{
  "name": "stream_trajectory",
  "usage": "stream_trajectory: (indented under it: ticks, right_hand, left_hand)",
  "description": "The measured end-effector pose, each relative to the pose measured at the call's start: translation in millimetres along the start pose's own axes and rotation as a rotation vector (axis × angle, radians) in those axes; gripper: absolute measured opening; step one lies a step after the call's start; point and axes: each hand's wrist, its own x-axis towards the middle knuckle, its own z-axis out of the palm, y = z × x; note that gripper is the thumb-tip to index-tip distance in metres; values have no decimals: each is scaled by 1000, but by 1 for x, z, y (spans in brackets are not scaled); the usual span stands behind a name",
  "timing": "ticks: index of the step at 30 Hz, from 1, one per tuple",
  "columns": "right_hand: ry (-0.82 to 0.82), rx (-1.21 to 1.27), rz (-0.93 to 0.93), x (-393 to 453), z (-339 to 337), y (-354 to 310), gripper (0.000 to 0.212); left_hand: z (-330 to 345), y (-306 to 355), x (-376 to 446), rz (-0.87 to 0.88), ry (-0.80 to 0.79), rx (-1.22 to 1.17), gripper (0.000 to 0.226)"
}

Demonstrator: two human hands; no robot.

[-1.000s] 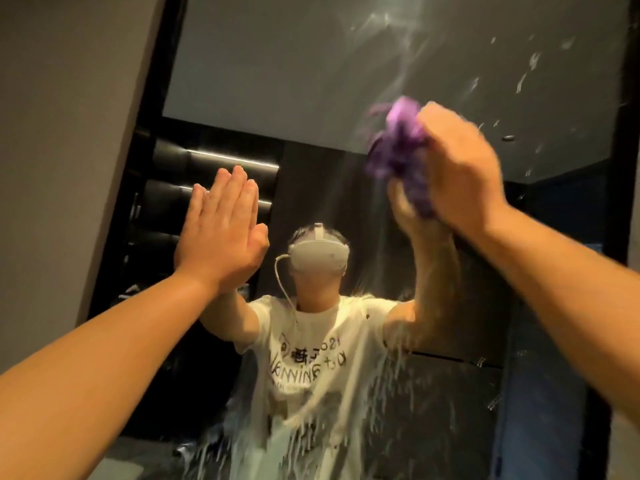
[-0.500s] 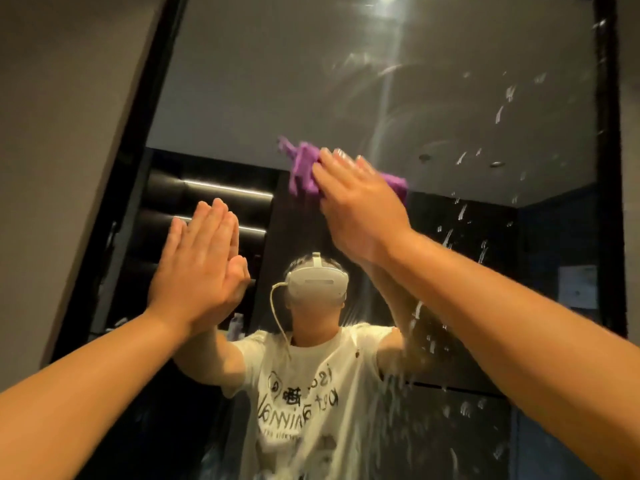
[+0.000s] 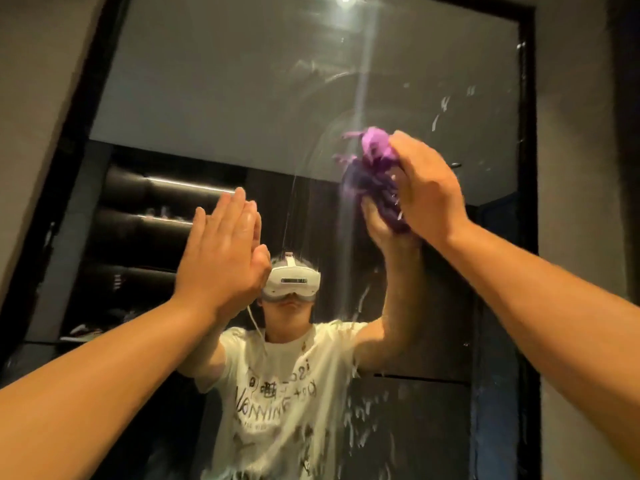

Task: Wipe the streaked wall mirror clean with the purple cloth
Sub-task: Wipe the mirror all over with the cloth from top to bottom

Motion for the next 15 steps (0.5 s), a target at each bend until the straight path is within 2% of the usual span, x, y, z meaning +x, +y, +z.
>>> stream_trajectory:
  ticks: [2, 4, 6, 8, 13, 15]
  right_hand:
    - [152, -45, 176, 51, -15, 51, 44]
    - [231, -54, 346, 87, -25, 96, 44]
    - [221, -116, 486, 111, -30, 130, 44]
    - [144, -152, 549, 127, -29, 154, 43]
    - [49, -176, 456, 125, -18, 161, 48]
    - [-54, -130, 284, 98, -9, 135, 47]
  left_hand:
    - [5, 17, 12, 7, 0, -13, 67]
    - [11, 23, 20, -25, -1, 3, 66]
    - [17, 24, 23, -40, -9, 67, 66]
    - [22, 23, 21, -28, -1, 118, 69]
    - [27, 21, 18, -18, 37, 96, 73]
    - [27, 21, 18, -12, 39, 102, 73]
